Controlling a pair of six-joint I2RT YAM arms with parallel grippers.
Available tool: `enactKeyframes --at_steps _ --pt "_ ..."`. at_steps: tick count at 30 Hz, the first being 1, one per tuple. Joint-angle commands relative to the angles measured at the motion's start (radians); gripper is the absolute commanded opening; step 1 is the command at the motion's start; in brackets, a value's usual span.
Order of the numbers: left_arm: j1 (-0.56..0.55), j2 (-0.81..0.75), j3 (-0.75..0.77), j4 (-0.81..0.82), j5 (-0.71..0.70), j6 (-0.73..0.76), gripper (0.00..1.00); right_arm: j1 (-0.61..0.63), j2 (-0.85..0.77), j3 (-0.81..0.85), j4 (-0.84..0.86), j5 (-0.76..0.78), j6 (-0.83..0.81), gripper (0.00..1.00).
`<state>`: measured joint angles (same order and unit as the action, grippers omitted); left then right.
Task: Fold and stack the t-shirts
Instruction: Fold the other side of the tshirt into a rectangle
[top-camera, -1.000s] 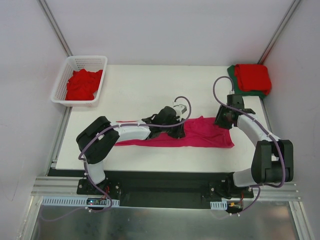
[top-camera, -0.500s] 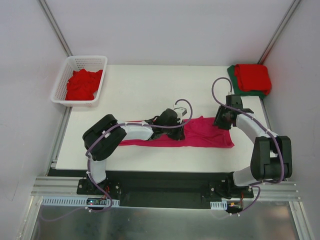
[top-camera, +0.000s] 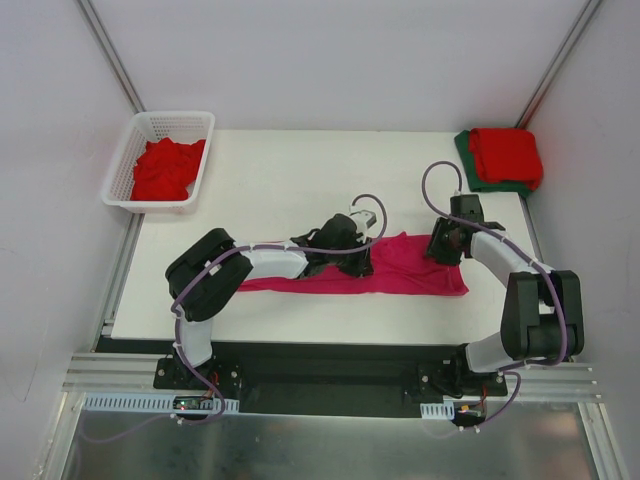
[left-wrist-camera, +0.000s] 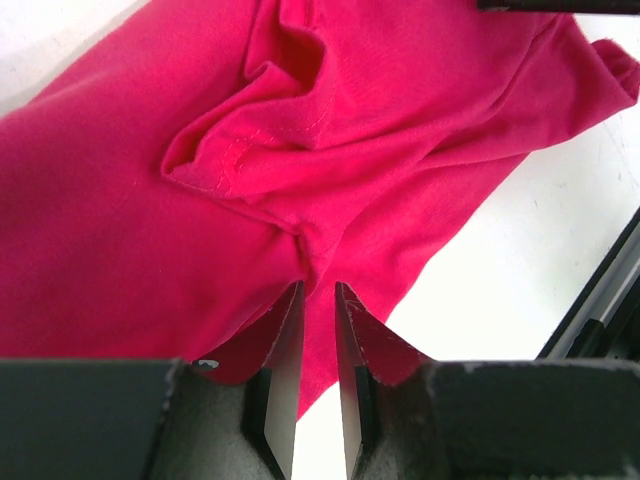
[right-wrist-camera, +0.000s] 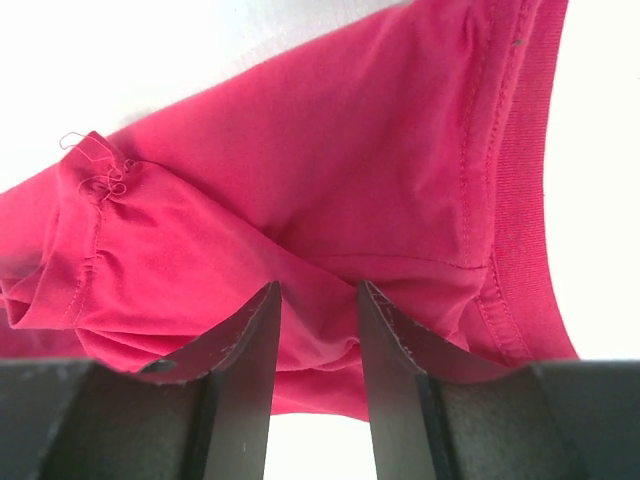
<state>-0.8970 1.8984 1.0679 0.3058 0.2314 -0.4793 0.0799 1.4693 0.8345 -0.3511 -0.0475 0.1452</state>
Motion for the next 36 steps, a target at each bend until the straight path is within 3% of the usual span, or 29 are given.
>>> enactKeyframes --at_steps 1,20,27,36 --pt "-0.006 -0.025 0.047 0.018 0.017 0.007 0.18 -0.002 0.008 -0.009 0.02 -0.025 0.011 0.4" --pt "-0.005 0.045 0.075 0.033 0.031 -0.007 0.17 -0.003 0.01 -0.014 0.018 -0.031 0.004 0.4" --pt "-0.005 0.051 0.079 0.033 0.022 0.004 0.43 -0.003 0.014 -0.014 0.021 -0.032 0.002 0.4" --pt "-0.005 0.082 0.096 0.033 0.029 -0.005 0.43 -0.003 0.016 -0.012 0.018 -0.034 0.001 0.4"
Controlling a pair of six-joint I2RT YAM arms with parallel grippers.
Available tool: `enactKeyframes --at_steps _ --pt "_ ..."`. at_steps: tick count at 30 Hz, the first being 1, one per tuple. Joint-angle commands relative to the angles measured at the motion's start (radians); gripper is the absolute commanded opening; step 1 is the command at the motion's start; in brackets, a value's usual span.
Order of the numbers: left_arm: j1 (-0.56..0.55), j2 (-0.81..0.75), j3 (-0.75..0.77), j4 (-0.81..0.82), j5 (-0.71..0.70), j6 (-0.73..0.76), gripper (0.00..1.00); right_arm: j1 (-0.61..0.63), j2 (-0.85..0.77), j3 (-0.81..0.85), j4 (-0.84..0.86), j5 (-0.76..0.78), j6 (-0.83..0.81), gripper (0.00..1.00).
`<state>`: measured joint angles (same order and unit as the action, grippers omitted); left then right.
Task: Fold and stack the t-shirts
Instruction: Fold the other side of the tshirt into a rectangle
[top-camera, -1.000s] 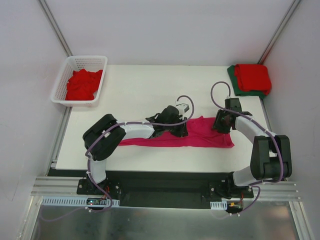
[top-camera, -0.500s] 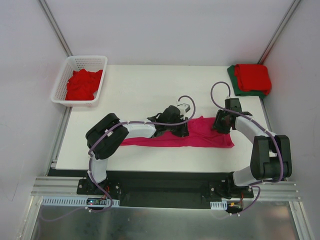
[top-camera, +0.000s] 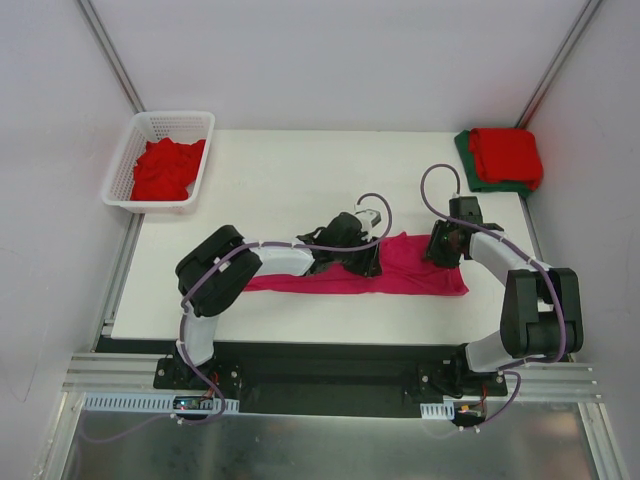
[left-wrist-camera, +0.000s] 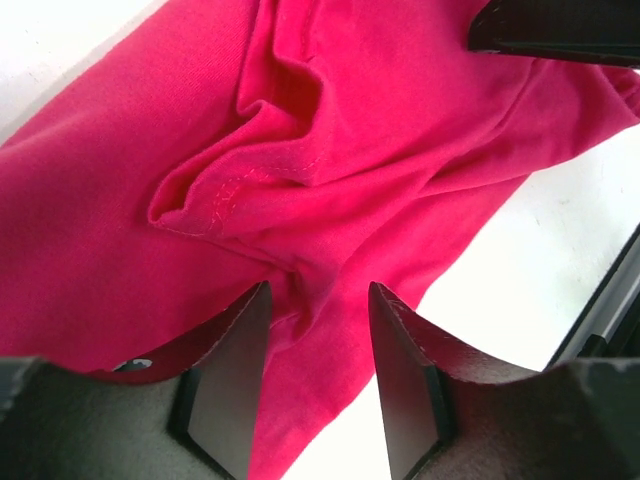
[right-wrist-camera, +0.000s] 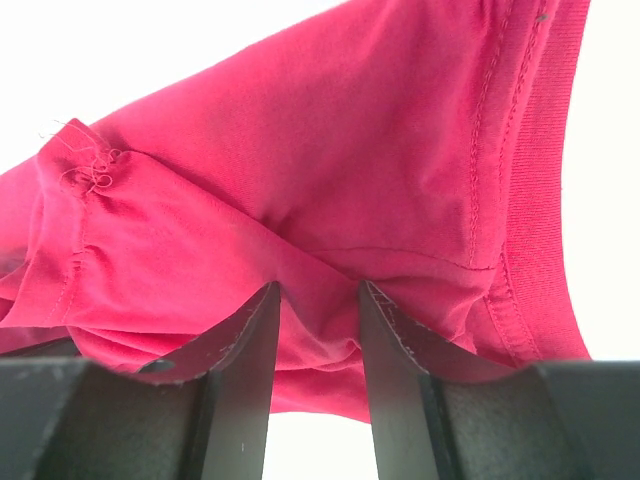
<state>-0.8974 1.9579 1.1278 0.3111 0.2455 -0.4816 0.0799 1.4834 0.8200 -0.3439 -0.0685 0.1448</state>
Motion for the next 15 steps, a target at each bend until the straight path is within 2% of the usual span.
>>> enactKeyframes --at_steps 1,5,10,12,15 --pt "-0.005 0.025 0.039 0.028 0.015 -0.005 0.42 -0.003 0.002 0.004 0.01 -0.011 -0.001 0.41" --pt "-0.005 0.041 0.046 0.033 0.018 -0.012 0.33 -0.003 0.003 0.001 0.008 -0.013 -0.001 0.41" --pt "-0.006 0.049 0.04 0.042 0.02 -0.017 0.0 -0.003 0.003 -0.001 0.009 -0.011 -0.002 0.4" --pt "-0.005 0.045 0.035 0.043 0.021 -0.02 0.0 -0.003 0.003 -0.001 0.009 -0.011 -0.002 0.41" --pt "-0.005 0.042 0.027 0.046 0.021 -0.022 0.0 -0.003 0.003 -0.002 0.011 -0.02 -0.004 0.33"
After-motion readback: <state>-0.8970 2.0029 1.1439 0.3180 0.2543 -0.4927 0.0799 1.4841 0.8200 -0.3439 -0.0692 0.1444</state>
